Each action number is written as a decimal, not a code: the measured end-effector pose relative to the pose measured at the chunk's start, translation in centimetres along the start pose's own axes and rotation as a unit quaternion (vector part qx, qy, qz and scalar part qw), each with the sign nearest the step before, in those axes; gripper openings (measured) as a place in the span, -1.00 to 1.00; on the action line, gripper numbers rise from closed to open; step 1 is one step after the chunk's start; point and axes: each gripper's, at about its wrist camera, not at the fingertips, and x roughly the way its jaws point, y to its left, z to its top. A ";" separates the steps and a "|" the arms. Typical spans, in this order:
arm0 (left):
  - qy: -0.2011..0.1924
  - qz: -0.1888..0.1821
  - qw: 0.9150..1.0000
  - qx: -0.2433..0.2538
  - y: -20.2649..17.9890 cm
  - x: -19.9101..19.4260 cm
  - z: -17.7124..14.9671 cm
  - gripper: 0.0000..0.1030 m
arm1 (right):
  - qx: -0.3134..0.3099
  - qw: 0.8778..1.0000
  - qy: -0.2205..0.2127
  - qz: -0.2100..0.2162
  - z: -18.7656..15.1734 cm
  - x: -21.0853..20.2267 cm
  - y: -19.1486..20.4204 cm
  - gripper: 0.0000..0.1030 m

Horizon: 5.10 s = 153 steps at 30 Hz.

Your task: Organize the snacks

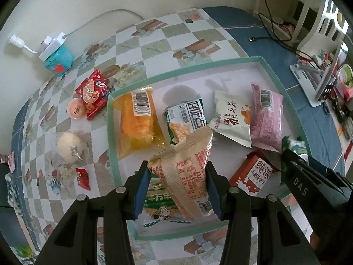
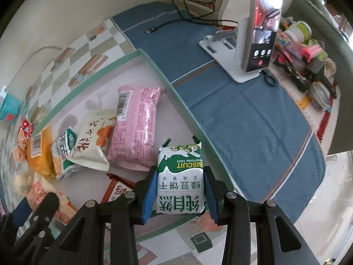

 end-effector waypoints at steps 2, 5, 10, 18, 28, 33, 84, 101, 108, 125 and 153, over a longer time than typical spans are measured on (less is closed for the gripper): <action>0.004 0.000 1.000 0.001 -0.1 0.3 0.0 -0.02 | -0.001 1.000 0.000 0.003 0.0 0.0 0.0 -0.17; 0.009 -0.002 1.000 0.001 -0.2 0.6 -0.1 -0.02 | -0.003 1.000 0.002 0.005 0.0 0.1 0.0 -0.17; 0.016 -0.005 1.000 0.000 -0.3 1.1 -0.2 -0.02 | 0.003 1.000 0.006 0.007 0.1 0.1 -0.2 -0.17; 0.017 -0.013 1.000 -0.009 0.4 0.9 -0.1 0.01 | 0.008 1.000 -0.006 0.007 0.3 -0.8 -0.7 -0.09; 0.001 -0.025 0.999 -0.040 2.6 -0.7 0.3 0.32 | 0.016 0.999 -0.027 0.002 0.5 -2.6 -1.2 0.23; 0.001 -0.021 0.996 -0.086 5.5 -1.0 0.7 0.55 | 0.007 0.999 -0.040 0.003 0.5 -3.5 -0.5 0.31; 0.026 0.036 0.924 -0.379 33.8 1.8 -7.5 1.00 | -0.162 0.983 -0.059 0.062 -6.6 -5.4 21.1 1.00; 0.033 0.032 0.912 -0.409 38.4 3.8 -8.9 1.00 | -0.208 0.973 -0.060 0.075 -7.9 -4.3 27.3 1.00; 0.039 0.017 0.915 -0.401 37.9 5.2 -7.9 1.00 | -0.224 0.969 -0.054 0.088 -8.2 -3.4 28.7 1.00; 0.086 0.034 0.928 -0.361 35.9 8.5 -6.7 1.00 | -0.249 0.962 -0.016 0.114 -10.3 -1.1 30.7 0.38; 0.069 0.037 0.931 -0.356 35.2 7.0 -6.9 1.00 | -0.245 0.960 0.007 0.132 -10.1 0.6 29.5 -0.60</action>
